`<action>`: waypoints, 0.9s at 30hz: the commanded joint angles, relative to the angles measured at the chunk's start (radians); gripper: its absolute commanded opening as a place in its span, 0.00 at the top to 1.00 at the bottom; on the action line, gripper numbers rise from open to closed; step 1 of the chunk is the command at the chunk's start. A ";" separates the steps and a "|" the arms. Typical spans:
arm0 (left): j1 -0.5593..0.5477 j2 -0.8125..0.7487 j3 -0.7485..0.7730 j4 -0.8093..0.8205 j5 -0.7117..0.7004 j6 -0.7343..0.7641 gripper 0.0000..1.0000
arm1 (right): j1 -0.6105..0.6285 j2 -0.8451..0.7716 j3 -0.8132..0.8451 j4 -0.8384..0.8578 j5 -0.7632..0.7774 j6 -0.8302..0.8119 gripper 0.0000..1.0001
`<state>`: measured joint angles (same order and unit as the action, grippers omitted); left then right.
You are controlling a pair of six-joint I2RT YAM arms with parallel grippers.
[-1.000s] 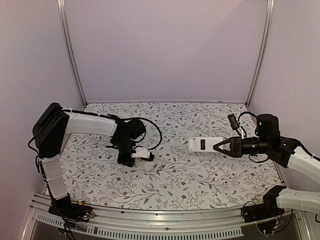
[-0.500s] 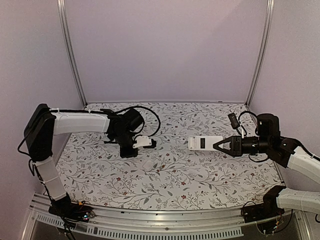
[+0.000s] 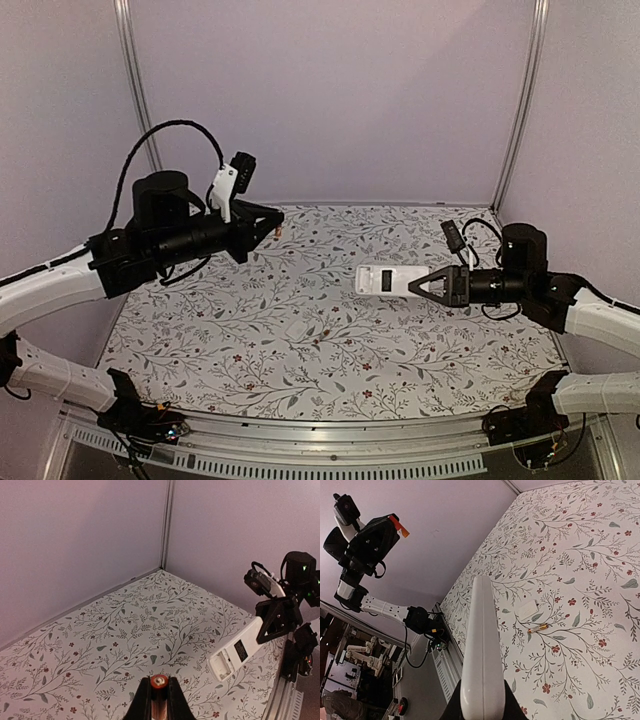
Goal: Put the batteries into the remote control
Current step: Place the battery in the battery compartment.
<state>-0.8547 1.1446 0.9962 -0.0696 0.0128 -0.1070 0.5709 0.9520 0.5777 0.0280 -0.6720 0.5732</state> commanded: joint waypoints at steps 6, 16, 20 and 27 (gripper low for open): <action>-0.193 0.118 -0.038 0.276 -0.216 -0.241 1.00 | 0.082 0.111 0.079 0.162 0.016 0.147 1.00; -0.251 0.247 0.012 0.303 -0.285 -0.234 1.00 | 0.119 0.165 0.105 0.217 0.020 0.248 1.00; -0.254 0.272 0.024 0.300 -0.285 -0.244 1.00 | 0.121 0.169 0.109 0.220 0.018 0.259 1.00; -0.260 0.301 0.036 0.292 -0.284 -0.283 1.00 | 0.121 0.170 0.109 0.222 0.028 0.252 1.00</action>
<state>-1.0950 1.4223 1.0016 0.2058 -0.2592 -0.3588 0.6865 1.1160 0.6617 0.2192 -0.6632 0.8234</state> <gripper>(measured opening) 0.075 0.134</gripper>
